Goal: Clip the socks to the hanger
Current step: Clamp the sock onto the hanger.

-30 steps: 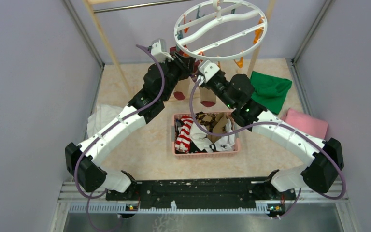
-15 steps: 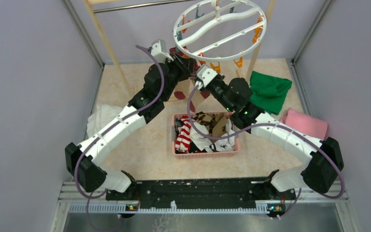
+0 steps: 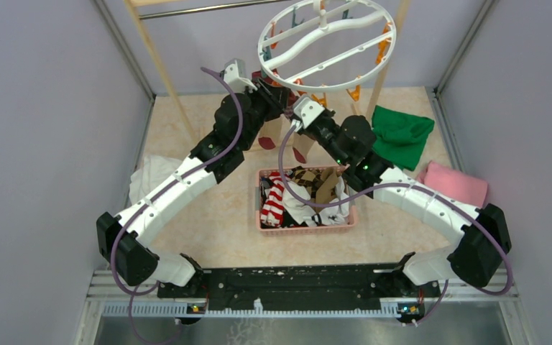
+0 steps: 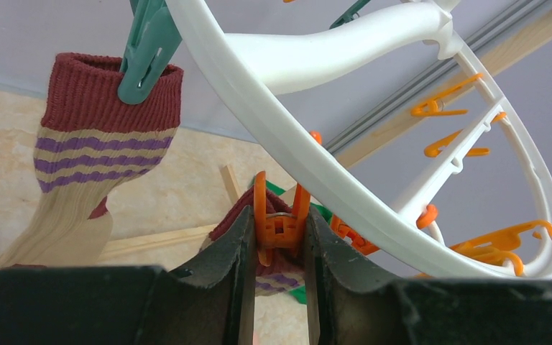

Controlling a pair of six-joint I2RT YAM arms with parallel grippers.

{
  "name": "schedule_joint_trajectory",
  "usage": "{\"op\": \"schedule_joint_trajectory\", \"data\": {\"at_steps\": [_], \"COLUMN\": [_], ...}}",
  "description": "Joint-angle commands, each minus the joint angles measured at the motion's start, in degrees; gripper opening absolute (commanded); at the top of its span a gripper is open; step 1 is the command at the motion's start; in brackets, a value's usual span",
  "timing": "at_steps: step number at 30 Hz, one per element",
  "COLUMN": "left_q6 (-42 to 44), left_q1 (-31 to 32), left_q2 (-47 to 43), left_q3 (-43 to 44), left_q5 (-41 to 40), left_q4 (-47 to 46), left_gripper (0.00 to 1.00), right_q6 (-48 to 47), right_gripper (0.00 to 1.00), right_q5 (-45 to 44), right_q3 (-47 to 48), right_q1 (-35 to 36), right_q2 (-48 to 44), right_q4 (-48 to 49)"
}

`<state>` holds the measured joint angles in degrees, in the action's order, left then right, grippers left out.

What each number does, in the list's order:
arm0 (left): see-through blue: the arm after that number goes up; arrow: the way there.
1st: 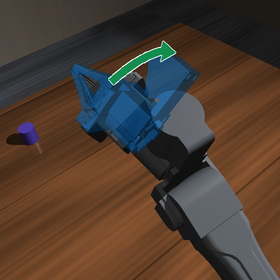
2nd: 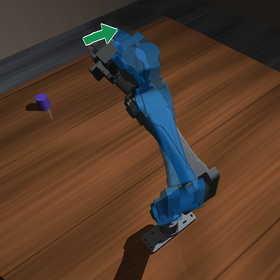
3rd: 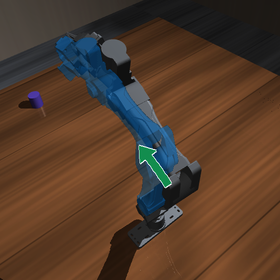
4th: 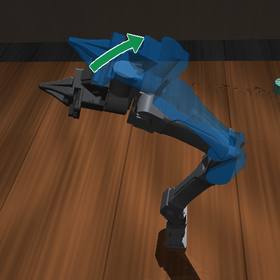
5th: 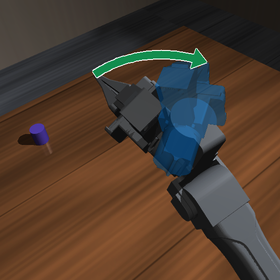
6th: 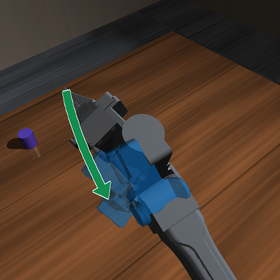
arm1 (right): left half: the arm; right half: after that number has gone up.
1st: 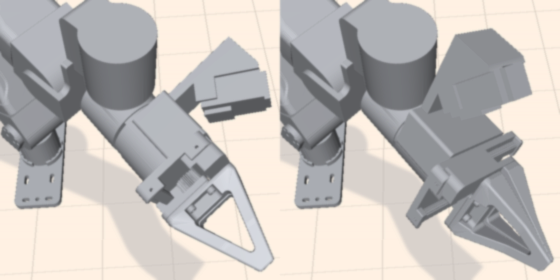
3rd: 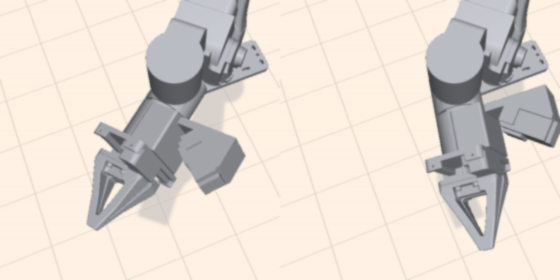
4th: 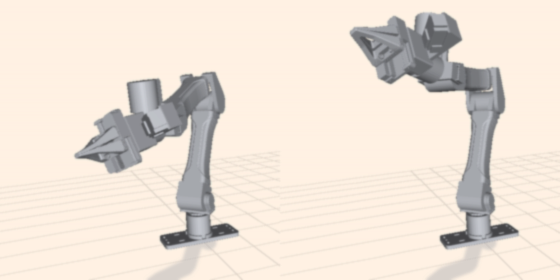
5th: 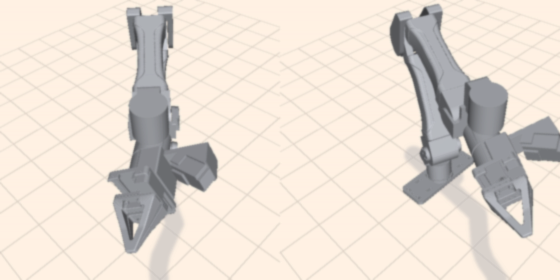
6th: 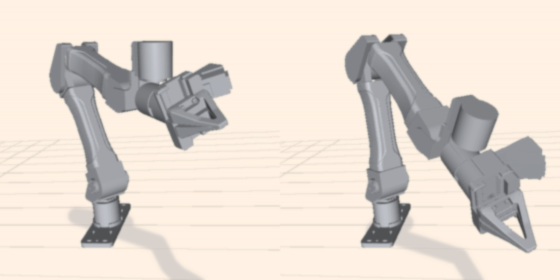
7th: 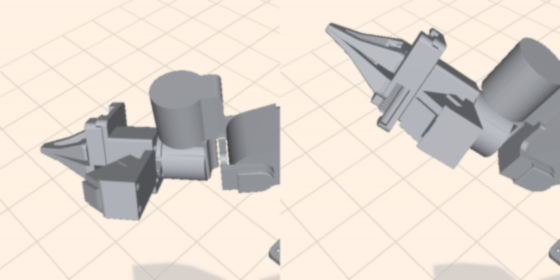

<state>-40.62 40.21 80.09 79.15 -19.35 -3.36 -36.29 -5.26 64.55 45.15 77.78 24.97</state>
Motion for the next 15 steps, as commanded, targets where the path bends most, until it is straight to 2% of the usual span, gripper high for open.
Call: {"op": "schedule_joint_trajectory", "data": {"at_steps": [1,7,10,13,15], "left_q6": [-1.2,-1.3,-1.5,-1.8,-1.9], "left_q1": [-0.2,-0.4,-0.4,-0.6,-0.6], "left_q2": [-1.9,-1.9,-1.8,-2.0,-2.1], "left_q3": [2.3,2.5,2.5,2.2,1.9], "left_q5": [0.1,0.2,0.3,0.2,0.0], "left_q4": [0.1,0.1,0.1,0.1,0.1], "left_gripper": [0.12,0.13,0.17,0.28,0.40], "right_q6": [-1.9,-2.1,-2.0,-1.7,-1.5], "right_gripper": [0.04,0.04,0.04,0.04,0.04], "right_q5": [-0.6,-0.2,-0.1,0.0,0.0], "right_q3": [3.4,3.6,3.7,3.4,3.0], "right_q1": [0.4,0.4,0.4,0.4,0.4], "right_q2": [0.5,0.9,0.9,0.7,0.5], "right_q4": [4.6,4.8,4.8,4.7,4.8]}}
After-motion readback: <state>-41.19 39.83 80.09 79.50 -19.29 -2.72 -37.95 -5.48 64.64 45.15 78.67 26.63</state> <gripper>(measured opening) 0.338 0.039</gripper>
